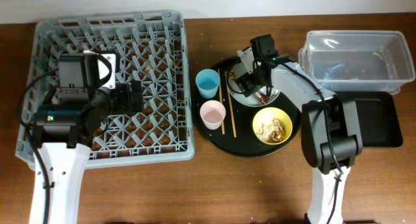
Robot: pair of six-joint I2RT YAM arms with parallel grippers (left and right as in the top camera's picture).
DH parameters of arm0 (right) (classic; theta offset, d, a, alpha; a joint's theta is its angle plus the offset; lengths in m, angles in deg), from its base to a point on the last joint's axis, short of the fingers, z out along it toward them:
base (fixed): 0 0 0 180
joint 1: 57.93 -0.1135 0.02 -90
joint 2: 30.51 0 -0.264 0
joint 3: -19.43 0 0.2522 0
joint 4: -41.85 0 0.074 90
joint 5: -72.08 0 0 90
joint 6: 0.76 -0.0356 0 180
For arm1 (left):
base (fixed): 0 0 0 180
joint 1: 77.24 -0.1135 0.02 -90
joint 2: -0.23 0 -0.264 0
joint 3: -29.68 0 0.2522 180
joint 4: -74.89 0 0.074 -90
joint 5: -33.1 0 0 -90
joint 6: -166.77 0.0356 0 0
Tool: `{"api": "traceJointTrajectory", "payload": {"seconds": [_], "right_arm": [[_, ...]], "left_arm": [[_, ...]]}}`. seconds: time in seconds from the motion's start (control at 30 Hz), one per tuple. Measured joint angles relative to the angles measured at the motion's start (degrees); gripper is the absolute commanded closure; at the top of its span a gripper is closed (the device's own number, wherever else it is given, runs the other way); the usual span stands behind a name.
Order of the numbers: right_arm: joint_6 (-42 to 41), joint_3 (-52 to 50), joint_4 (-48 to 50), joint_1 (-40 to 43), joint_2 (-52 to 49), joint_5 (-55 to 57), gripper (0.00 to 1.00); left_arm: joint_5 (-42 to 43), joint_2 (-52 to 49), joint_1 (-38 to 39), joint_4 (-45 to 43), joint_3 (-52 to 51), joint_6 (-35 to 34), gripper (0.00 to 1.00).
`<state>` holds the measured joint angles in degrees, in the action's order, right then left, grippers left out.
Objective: Sort waste into correct bins and load items into the dishwasher rack
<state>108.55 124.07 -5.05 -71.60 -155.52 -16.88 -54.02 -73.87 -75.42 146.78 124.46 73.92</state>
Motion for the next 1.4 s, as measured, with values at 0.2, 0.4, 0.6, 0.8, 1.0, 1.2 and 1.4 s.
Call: {"api": "traceJointTrajectory", "payload": {"seconds": [0.2, 0.4, 0.6, 0.8, 1.0, 1.2, 1.4], "right_arm": [[-5.5, 4.7, -10.4, 0.0, 0.0, 0.7, 0.96], [-28.3, 38.0, -31.2, 15.0, 8.1, 3.5, 0.96], [-32.8, 36.2, -26.6, 30.5, -4.3, 2.7, 0.02], [-27.0, 39.5, -45.2, 29.6, 6.9, -12.9, 0.01], [-23.6, 34.9, -57.1, 15.9, 11.8, -16.2, 0.12], [-24.3, 7.7, -44.2, 1.7, 10.6, -13.5, 0.38], [-28.2, -10.2, -28.9, -2.9, 10.6, -10.0, 0.89]], "left_arm": [[0.0, 0.0, 0.0, 0.0, 0.0, 0.0, 0.01], [0.2, -0.1, 0.0, 0.0, 0.1, 0.0, 0.01], [0.2, -0.1, 0.0, 0.0, 0.1, 0.0, 0.01], [0.2, -0.2, 0.0, 0.1, 0.1, 0.0, 0.01], [0.2, -0.2, 0.0, 0.0, 0.1, 0.0, 0.01], [0.2, -0.2, 0.0, 0.1, 0.2, 0.0, 0.01], [0.2, -0.2, 0.0, 0.0, 0.2, 0.0, 0.01]]}}
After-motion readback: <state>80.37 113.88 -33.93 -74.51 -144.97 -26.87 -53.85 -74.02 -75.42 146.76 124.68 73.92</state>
